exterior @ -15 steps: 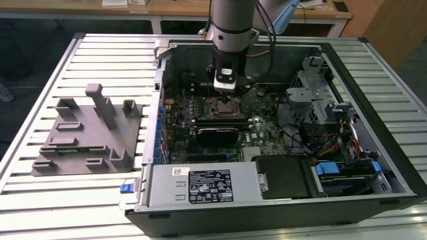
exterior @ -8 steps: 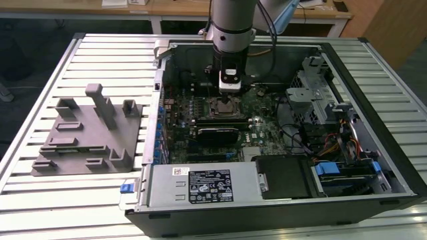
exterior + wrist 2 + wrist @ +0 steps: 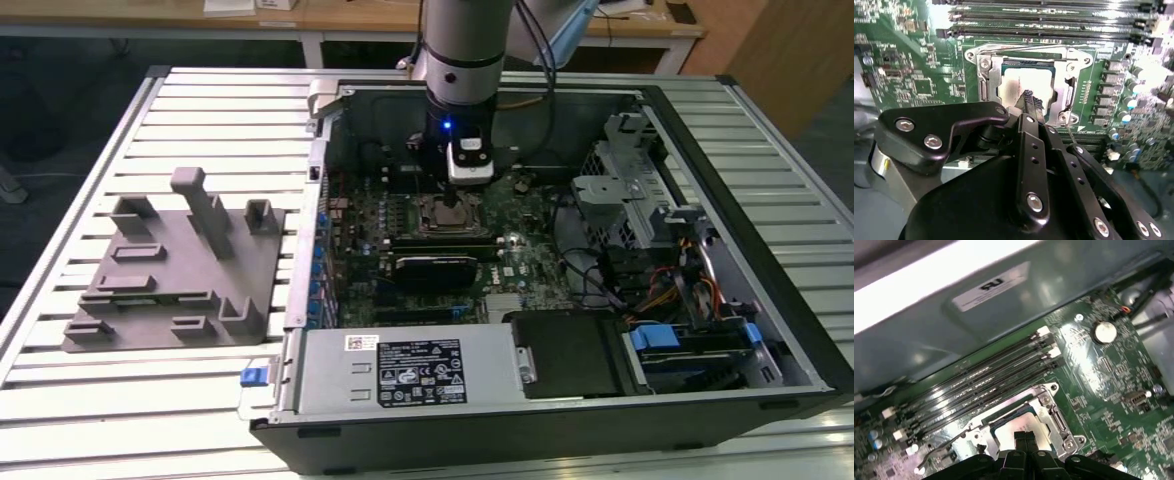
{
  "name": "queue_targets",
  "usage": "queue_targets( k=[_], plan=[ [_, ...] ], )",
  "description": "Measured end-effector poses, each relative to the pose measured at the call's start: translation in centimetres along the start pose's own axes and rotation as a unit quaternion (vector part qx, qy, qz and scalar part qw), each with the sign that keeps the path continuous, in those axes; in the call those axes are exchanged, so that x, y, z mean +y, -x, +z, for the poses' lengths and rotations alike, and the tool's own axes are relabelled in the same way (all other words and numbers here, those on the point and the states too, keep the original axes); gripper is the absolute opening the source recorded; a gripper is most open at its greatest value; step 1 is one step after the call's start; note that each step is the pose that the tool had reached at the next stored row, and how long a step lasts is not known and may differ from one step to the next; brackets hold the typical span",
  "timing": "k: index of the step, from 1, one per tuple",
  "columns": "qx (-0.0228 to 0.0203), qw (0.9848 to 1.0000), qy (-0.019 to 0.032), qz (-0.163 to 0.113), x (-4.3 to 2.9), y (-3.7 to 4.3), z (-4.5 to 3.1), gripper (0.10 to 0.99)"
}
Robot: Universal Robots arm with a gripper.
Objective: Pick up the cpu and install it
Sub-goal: 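Close the cpu cover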
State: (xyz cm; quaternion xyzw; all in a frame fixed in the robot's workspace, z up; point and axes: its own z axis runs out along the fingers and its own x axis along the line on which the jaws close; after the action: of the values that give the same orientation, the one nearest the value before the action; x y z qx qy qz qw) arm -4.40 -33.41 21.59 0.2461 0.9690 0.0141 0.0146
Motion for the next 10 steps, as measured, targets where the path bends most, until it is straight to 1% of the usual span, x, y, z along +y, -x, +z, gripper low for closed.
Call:
queue_targets(
  k=[2,5,7,10],
  plan=[
    [0.0006,0.9998,0.0004,-0.018,0.0,0.0,0.01,0.106],
    [0.0016,0.999,0.0009,-0.046,0.0,0.0,0.02,0.106],
    [0.0022,0.998,0.0014,-0.064,0.0,0.0,0.03,0.106],
    [0.0031,0.9959,0.0019,-0.091,0.0,0.0,0.03,0.106]
  ],
)
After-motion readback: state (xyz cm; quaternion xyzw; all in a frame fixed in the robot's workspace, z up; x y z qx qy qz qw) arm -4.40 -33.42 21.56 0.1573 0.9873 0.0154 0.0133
